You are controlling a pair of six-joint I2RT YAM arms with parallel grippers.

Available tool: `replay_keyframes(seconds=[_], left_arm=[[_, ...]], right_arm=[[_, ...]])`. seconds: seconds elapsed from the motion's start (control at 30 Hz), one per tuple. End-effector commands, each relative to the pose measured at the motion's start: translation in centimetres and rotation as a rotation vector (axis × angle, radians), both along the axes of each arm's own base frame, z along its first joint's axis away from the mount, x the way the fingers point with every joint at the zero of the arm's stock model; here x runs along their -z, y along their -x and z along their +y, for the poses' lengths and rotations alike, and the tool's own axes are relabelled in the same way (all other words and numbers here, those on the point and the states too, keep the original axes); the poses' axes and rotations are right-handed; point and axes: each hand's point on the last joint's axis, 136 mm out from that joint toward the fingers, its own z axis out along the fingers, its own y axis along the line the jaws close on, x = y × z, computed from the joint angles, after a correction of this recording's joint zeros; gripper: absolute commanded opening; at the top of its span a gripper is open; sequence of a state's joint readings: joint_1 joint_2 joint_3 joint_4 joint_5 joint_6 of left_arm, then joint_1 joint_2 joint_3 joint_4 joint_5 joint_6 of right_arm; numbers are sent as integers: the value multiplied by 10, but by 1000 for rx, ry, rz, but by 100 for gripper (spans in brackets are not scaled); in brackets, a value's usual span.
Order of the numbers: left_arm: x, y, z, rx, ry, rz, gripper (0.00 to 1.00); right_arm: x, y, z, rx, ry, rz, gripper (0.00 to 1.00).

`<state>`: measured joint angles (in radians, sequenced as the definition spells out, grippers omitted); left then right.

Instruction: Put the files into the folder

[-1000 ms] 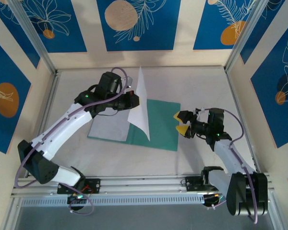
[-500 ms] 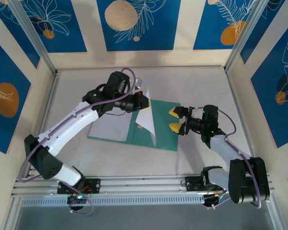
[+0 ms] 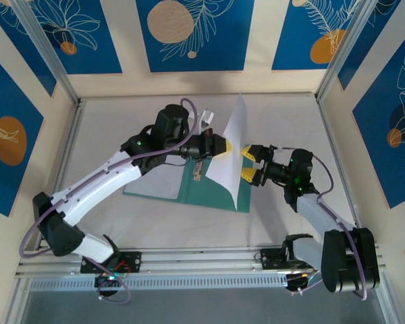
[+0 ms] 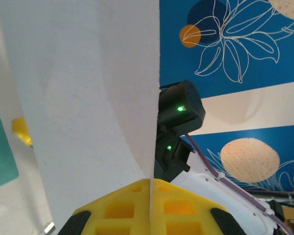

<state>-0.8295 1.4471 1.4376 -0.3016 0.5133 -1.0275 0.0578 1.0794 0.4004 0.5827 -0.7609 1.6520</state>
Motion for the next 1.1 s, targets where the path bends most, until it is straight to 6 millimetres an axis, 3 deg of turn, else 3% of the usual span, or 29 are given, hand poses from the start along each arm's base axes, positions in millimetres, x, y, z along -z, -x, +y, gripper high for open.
replay_keyframes(seconds=[0.0,0.2,0.37,0.83,1.07], left_arm=[[7,2,13,-43,58,67,0],[27,-1,41,-91,19,91,0],[31,-3,49,-82,31,98,0],[5,1,39,17,136,52,0],[-23,6,34,69,235,-8,0]], right_arm=[[-32,6,-5,1,-30,-137,83],[-53,16,-13,5,-21,-218,83],[-58,20,-16,-2,-20,-236,82],[-48,24,-15,-25,-9,-205,82],[-48,24,-14,-30,-9,-208,82]])
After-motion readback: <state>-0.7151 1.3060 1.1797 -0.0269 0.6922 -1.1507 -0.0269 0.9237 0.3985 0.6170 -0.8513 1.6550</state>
